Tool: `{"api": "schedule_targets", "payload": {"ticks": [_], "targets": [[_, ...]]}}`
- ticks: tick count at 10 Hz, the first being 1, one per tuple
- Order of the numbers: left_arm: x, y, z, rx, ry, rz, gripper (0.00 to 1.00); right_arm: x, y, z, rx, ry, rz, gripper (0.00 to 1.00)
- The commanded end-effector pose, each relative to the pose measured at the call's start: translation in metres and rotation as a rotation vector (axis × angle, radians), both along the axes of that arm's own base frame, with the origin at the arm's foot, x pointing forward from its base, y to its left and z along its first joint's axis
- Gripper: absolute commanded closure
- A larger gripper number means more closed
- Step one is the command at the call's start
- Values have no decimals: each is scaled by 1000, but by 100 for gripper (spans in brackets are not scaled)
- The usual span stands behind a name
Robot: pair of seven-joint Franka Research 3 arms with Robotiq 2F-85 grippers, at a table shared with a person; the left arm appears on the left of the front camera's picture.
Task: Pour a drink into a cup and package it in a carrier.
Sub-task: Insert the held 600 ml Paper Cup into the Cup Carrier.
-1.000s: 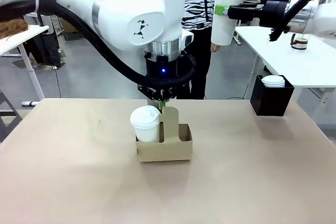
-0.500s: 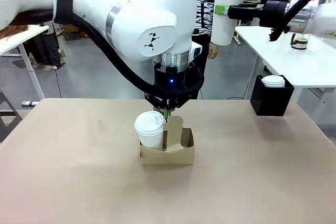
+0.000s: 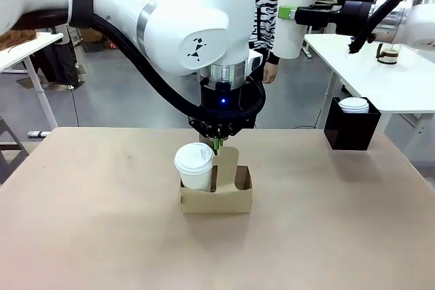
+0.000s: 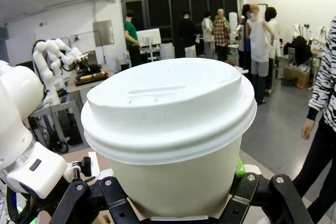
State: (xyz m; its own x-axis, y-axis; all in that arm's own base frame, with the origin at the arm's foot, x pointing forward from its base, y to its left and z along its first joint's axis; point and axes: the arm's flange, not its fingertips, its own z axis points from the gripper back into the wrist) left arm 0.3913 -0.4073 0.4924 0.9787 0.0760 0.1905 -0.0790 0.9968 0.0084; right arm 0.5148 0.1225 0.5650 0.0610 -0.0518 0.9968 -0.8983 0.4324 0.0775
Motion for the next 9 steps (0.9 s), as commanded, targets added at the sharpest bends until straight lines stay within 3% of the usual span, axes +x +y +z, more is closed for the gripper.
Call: {"api": "schedule_targets", "payload": {"ticks": [1, 2, 3, 4, 6, 7, 9], "targets": [[-1, 10, 4, 0, -4, -14, 39, 3, 3, 5, 0, -4, -11, 20], [-2, 18, 12, -20, 21, -29, 0, 3, 3, 5, 0, -4, -11, 20], [0, 26, 25, -31, 66, -68, 35, 3, 3, 5, 0, -4, -11, 20], [1, 34, 37, -50, 110, -110, 0, 0, 0, 0, 0, 0, 0, 20], [4, 62, 65, -68, 147, -167, 0, 20, -2, -20, -2, 94, 209, 20], [11, 91, 84, -106, 184, -216, 0, 23, 2, -34, -4, 112, 271, 20], [26, 146, 98, -108, 171, -402, 0, 22, 10, -58, -32, 112, 358, 20]]}}
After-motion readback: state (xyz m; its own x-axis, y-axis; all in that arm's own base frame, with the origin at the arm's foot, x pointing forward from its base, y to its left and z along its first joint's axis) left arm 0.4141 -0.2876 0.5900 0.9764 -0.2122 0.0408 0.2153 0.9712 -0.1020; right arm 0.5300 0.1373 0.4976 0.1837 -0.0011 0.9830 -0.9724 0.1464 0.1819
